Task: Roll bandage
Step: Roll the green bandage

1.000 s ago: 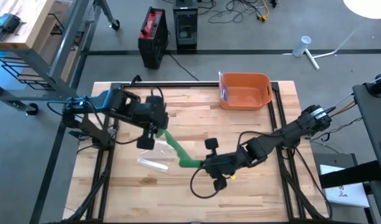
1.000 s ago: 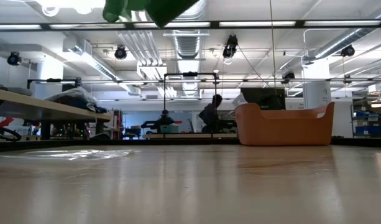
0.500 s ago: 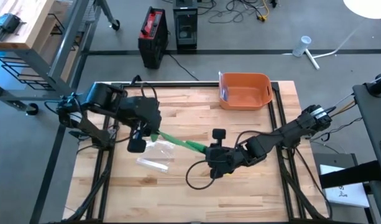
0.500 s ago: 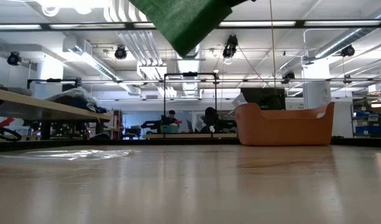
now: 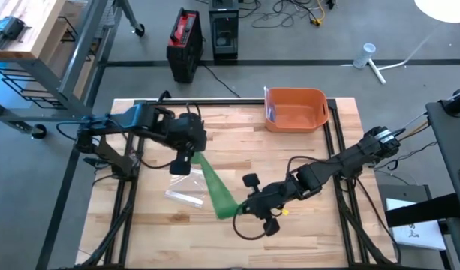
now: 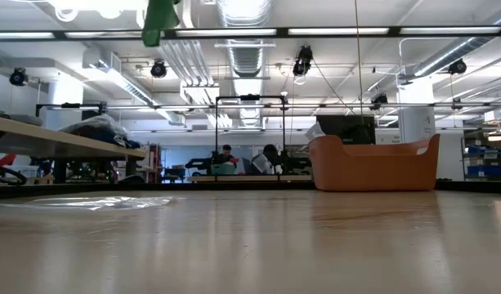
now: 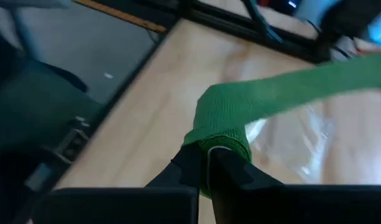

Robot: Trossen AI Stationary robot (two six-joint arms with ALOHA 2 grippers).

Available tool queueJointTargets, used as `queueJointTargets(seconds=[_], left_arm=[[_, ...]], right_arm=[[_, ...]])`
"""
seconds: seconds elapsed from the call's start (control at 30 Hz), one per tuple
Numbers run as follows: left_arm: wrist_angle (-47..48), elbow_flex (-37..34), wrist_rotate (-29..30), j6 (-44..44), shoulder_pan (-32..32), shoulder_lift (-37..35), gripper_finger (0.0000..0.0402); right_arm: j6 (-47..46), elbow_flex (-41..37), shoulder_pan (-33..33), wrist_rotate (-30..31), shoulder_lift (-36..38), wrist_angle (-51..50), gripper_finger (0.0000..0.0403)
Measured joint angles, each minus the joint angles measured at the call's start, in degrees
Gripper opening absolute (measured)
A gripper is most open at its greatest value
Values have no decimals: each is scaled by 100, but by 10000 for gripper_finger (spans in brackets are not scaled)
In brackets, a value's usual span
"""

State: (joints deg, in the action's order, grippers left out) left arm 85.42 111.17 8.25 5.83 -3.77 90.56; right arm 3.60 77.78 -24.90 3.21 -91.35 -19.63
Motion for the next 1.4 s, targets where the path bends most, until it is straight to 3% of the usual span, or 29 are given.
queueJointTargets(seconds=[0.1,0.23,0.63,0.8,1.1,1.23,1.4], left_arm=[[-273,-316,-298,220,105,2,0],[-626,-795,-864,506,164,7,0],[-2717,-2290,-891,893,157,4,7],[-3307,-2755,-887,900,157,0,61],[-3623,-2984,-629,865,153,-161,213],[-4837,-3642,-625,863,153,-751,243],[-6606,-5084,-625,581,153,-1656,261]], right_arm=[[76,0,-21,-336,0,167,9],[190,19,-103,-321,18,230,9],[393,50,-298,-366,61,535,9],[320,44,-298,-368,52,856,9],[242,-198,-298,-368,48,1484,9],[282,-385,-299,-371,48,1782,9],[304,-539,-300,-371,48,2109,9]])
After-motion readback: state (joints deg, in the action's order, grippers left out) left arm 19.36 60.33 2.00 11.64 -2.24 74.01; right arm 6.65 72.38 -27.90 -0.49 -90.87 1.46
